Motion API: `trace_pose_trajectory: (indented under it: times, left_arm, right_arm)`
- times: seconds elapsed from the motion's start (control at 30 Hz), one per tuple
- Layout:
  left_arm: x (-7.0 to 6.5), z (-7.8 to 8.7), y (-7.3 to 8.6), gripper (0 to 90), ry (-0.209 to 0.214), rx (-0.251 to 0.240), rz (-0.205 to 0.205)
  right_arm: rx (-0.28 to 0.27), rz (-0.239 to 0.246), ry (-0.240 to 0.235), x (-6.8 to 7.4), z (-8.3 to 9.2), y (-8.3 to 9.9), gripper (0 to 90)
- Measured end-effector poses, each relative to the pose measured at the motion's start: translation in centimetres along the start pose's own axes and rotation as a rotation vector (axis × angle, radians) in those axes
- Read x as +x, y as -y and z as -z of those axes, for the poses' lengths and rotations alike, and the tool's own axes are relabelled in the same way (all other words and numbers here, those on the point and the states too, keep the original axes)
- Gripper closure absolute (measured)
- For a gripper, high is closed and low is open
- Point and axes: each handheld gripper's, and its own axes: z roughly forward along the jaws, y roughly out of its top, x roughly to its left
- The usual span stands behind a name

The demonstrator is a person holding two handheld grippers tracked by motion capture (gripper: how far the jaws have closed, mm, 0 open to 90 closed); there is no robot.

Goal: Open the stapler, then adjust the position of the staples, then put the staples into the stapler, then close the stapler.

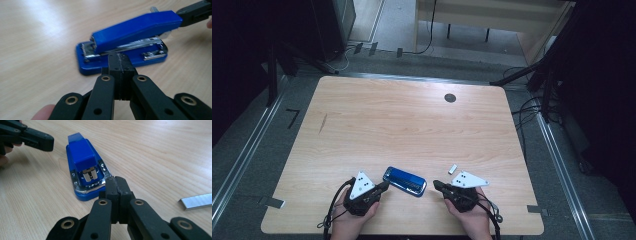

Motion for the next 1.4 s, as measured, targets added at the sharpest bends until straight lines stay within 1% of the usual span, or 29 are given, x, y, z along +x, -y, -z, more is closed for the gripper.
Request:
trace_pose_trajectory:
  times: [0.03,0.07,0.13,0.17,0.23,0.27,0.33,0.4,0.5,0.57,0.73,0.97,1.1,1.17,1.27,1.33,1.4]
  left_arm:
    - [-0.2,-0.1,0.0,90.0,0.006,0.008,-0.009]
    - [-0.3,-0.3,0.0,90.0,0.010,0.010,-0.013]
    - [-0.8,-0.6,-0.1,90.0,0.019,0.020,-0.036]
    - [-0.9,-0.6,-0.2,90.0,0.029,0.031,-0.031]
    - [-1.1,-1.1,-0.3,90.0,0.048,0.030,-0.021]
    - [-1.1,-1.3,-0.3,90.0,0.050,0.031,-0.021]
    - [-1.2,-1.7,-0.3,90.0,0.049,0.040,-0.034]
    - [-1.3,-1.9,-0.4,90.0,0.046,0.042,-0.055]
    - [-1.2,-2.2,-0.3,90.0,0.048,0.039,-0.046]
    - [-1.2,-2.3,-0.3,90.0,0.047,0.044,-0.054]
    - [-1.3,-2.7,-0.6,90.0,0.044,0.040,-0.046]
    - [-1.4,-3.0,-0.7,90.0,0.052,0.067,-0.056]
    - [-1.2,-2.9,-0.7,90.0,0.056,0.063,-0.034]
    - [-1.3,-2.9,-0.7,90.0,0.055,0.065,-0.038]
    - [-1.4,-3.2,-0.8,90.0,0.054,0.084,-0.056]
    - [-1.6,-3.3,-0.8,90.0,0.058,0.084,-0.056]
    - [-1.6,-3.3,-0.8,90.0,0.062,0.083,-0.051]
  right_arm:
    - [0.003,-0.004,0.002,0.0,-0.1,0.0,90.0]
    - [0.012,-0.021,0.006,0.1,-0.2,0.0,90.0]
    - [0.015,-0.024,0.006,0.1,-0.3,0.0,90.0]
    - [0.019,-0.025,0.004,0.1,-0.4,-0.1,90.0]
    - [0.023,-0.029,0.006,0.2,-0.5,-0.1,90.0]
    - [0.027,-0.032,0.007,0.2,-0.5,-0.1,90.0]
    - [0.029,-0.035,0.009,0.2,-0.6,-0.1,90.0]
    - [0.034,-0.033,0.012,0.3,-0.8,0.0,90.0]
    - [0.042,-0.034,0.009,0.4,-1.0,0.0,90.0]
    - [0.045,-0.031,0.009,0.5,-1.1,0.0,90.0]
    - [0.045,-0.033,0.010,0.8,-1.4,-0.1,90.0]
    - [0.051,-0.028,0.008,1.0,-1.8,-0.1,90.0]
    - [0.054,-0.029,0.003,1.0,-2.0,-0.1,90.0]
    - [0.058,-0.026,-0.007,1.1,-2.1,-0.1,90.0]
    - [0.057,-0.019,-0.014,1.3,-2.2,-0.1,90.0]
    - [0.062,-0.015,-0.018,1.4,-2.2,0.0,90.0]
    - [0.064,-0.020,-0.020,1.4,-2.2,0.1,90.0]
